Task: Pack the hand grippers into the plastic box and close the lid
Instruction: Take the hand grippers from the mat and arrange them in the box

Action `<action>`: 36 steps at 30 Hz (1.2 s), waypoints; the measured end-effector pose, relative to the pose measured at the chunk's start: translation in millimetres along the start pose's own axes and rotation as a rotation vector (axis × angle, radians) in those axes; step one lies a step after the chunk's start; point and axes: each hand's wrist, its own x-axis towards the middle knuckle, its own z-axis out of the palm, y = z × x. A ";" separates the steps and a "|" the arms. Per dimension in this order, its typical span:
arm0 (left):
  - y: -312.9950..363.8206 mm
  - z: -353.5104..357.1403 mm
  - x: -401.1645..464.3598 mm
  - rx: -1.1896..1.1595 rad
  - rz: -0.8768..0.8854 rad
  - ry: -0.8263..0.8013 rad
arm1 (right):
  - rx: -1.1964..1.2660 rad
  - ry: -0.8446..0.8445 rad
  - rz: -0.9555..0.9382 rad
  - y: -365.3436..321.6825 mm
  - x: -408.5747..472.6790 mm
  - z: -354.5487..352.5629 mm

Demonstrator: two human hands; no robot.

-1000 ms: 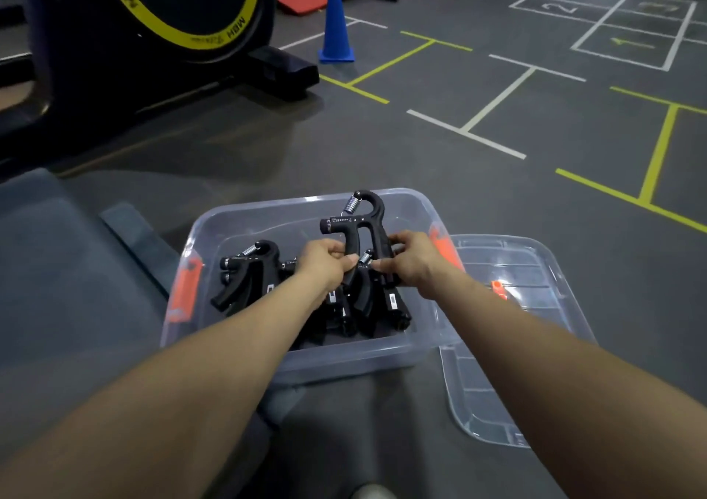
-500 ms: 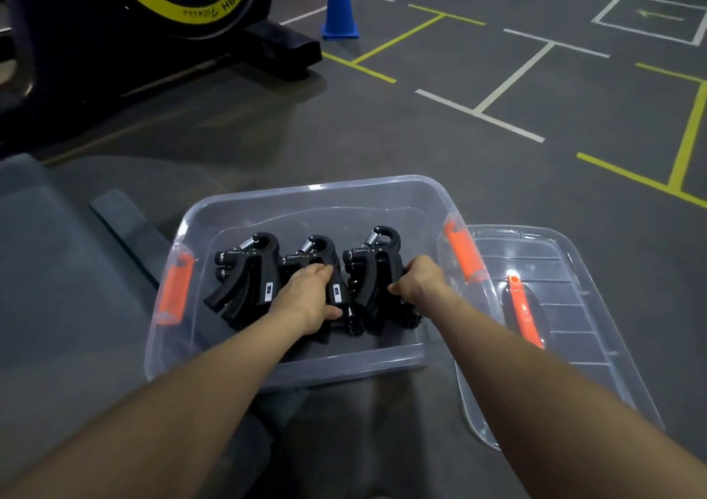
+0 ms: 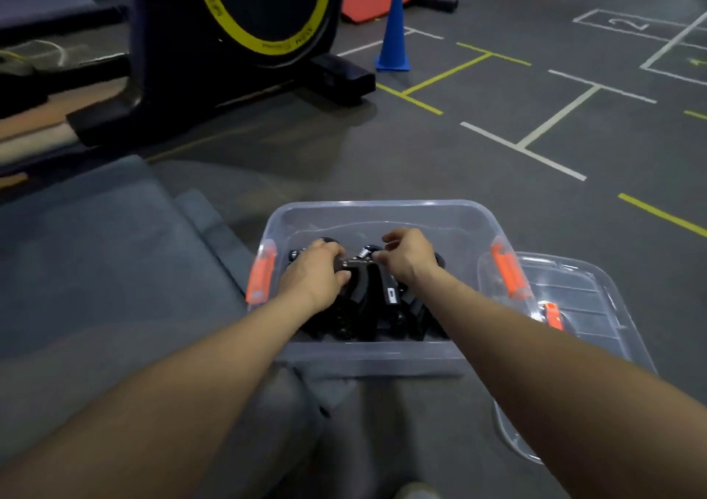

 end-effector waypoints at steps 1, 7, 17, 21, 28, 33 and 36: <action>-12.5 -13.0 -8.0 -0.005 -0.016 0.028 | -0.023 -0.036 -0.045 -16.7 -8.1 12.6; -118.1 -92.7 -75.4 -0.072 -0.219 0.156 | -0.131 -0.229 -0.302 -118.7 -65.7 108.8; -323.1 -171.5 -196.3 -0.104 -0.580 0.294 | -0.175 -0.528 -0.433 -212.8 -160.8 321.0; -392.9 -174.0 -232.1 -0.103 -0.684 0.313 | -0.223 -0.630 -0.446 -216.2 -187.8 405.2; -487.2 -166.7 -273.1 -0.045 -0.798 0.364 | -0.326 -0.719 -0.505 -220.5 -218.3 506.4; -524.7 -152.5 -277.6 -0.040 -0.896 0.402 | -0.363 -0.710 -0.525 -219.3 -224.6 546.5; -539.6 -141.5 -274.5 -0.018 -0.910 0.440 | -0.381 -0.674 -0.563 -216.9 -225.6 558.9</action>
